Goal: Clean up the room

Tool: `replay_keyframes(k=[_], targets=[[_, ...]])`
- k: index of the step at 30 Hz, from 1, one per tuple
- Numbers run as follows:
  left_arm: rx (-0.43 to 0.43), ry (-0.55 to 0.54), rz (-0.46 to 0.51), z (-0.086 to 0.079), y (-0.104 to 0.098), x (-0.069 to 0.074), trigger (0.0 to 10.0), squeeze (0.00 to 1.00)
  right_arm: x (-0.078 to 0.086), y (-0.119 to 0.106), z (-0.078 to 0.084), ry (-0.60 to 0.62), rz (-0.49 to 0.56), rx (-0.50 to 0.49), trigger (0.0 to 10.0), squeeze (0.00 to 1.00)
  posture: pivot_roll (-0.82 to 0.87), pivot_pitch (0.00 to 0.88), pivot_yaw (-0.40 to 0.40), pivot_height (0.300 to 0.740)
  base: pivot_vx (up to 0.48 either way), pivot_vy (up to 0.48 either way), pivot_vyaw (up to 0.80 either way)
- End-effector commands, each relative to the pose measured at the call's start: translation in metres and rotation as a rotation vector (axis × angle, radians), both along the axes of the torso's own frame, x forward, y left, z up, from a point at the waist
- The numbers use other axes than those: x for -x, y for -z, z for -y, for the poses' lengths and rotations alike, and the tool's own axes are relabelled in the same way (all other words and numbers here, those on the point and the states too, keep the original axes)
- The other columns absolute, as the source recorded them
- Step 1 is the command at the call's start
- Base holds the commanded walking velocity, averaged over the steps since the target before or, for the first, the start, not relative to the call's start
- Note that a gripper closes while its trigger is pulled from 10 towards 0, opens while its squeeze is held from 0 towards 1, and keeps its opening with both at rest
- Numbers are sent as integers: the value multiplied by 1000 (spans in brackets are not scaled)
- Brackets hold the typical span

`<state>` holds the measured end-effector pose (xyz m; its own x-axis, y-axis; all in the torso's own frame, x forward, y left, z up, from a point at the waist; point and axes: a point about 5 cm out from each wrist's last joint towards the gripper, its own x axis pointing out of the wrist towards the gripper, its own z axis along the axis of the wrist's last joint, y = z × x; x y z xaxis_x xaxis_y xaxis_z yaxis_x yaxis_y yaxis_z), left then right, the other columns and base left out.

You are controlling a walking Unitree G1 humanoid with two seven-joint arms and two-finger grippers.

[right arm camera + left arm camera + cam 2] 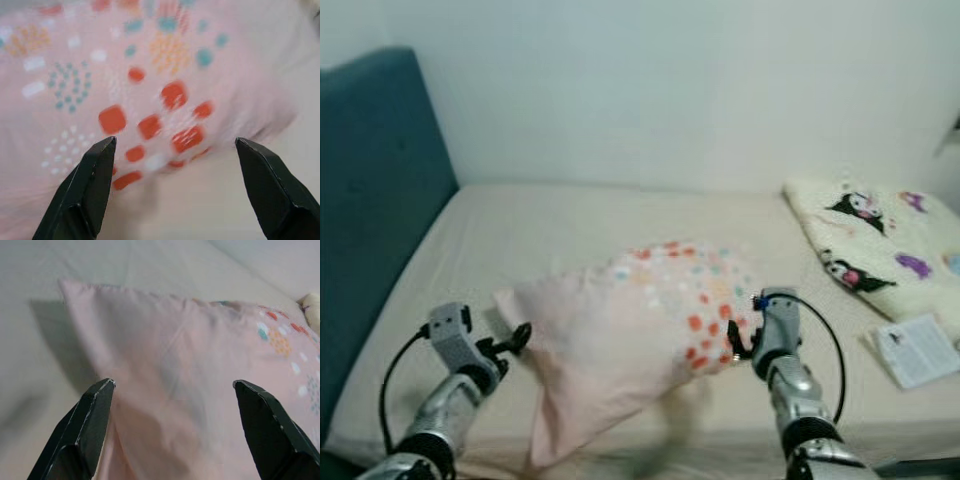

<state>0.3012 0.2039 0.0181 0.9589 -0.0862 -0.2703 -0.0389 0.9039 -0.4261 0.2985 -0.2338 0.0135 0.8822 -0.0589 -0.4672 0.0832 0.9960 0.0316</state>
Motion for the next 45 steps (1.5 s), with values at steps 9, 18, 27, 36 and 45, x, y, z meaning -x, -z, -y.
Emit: replay_keyframes(k=[9,18,27,36,45], targets=[[-2,157,-84,22,13,7,10000,0,-7,-18,30,155,28,-9,10000,0,-60,0,-48,685,0,0,0],[5,44,-197,21,23,11,10000,0,-20,-35,35,178,97,-67,10000,0,-71,0,-40,655,0,0,0],[-50,97,-229,25,30,18,10000,0,-8,-22,38,335,106,-363,10000,0,-66,0,-42,620,0,0,0],[-142,25,-168,0,18,12,10000,0,12,1,31,411,166,-694,10000,0,-48,2,-32,585,0,0,0],[-282,-10,-108,-20,4,7,10000,0,20,2,39,368,207,-764,10000,0,-8,27,-13,550,0,0,0]])
